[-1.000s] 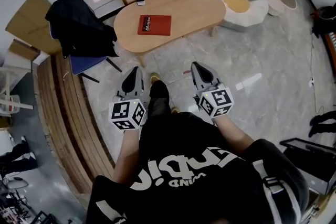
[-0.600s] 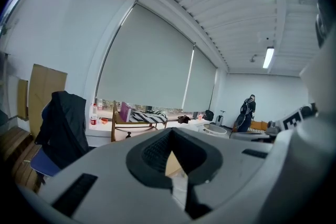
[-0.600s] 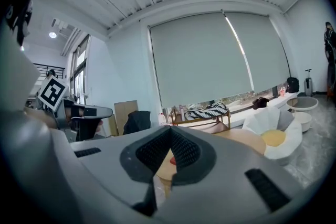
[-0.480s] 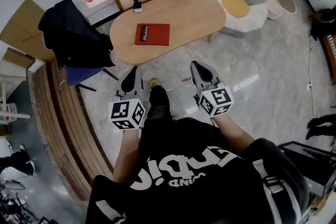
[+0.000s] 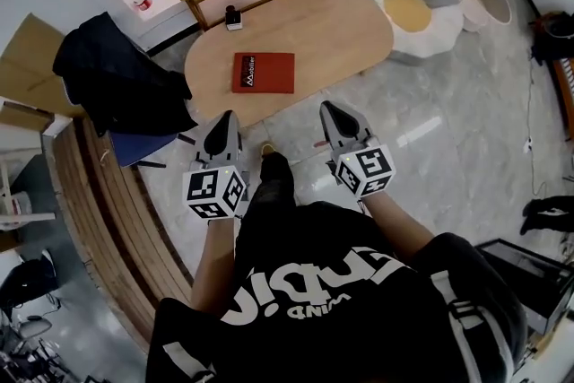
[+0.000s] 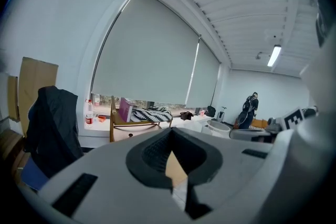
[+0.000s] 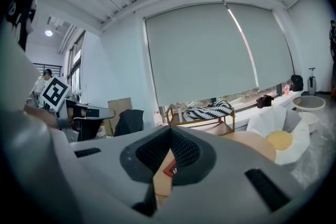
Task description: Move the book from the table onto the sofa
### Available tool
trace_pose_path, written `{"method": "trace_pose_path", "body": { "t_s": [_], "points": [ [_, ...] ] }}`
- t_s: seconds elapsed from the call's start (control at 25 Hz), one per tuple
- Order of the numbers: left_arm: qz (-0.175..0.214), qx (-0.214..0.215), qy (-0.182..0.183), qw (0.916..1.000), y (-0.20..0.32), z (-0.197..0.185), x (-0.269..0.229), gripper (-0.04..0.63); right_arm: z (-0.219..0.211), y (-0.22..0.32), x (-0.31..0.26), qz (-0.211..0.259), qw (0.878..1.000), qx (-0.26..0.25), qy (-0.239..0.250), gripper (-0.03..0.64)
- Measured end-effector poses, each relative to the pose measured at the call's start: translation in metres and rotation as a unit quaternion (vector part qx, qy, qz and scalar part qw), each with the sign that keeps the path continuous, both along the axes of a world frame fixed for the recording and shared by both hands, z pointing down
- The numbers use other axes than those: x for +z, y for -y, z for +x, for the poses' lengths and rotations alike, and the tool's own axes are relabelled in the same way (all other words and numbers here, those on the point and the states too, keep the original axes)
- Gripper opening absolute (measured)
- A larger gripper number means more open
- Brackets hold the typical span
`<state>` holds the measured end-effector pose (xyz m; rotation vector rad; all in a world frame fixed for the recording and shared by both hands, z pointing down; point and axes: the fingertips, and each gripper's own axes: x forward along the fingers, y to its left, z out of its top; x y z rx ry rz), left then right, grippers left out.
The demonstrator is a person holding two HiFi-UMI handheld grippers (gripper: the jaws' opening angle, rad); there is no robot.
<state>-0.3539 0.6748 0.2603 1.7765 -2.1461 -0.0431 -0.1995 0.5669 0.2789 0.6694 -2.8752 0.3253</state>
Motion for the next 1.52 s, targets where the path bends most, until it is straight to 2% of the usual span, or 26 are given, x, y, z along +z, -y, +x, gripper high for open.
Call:
{"method": "trace_pose_path", "body": {
  "t_s": [0.36, 0.64, 0.84, 1.52],
  "points": [
    [-0.008, 0.023, 0.002, 0.9997, 0.061, -0.072, 0.001, 0.008, -0.078, 0.054, -0.002, -0.003, 1.0, 0.013, -0.006, -0.002],
    [-0.004, 0.047, 0.009, 0.9988, 0.102, -0.107, -0.007, 0.008, -0.113, 0.09, -0.014, 0.006, 0.999, 0.033, -0.008, -0.002],
    [-0.008, 0.048, 0.002, 0.9988, 0.119, -0.114, -0.008, 0.008, -0.118, 0.107, -0.017, 0.0, 0.999, 0.042, -0.012, -0.002],
    [-0.024, 0.018, -0.015, 0.9994, 0.146, -0.139, 0.012, 0.008, -0.15, 0.139, 0.009, -0.025, 0.999, 0.018, -0.022, -0.002]
  ]
}}
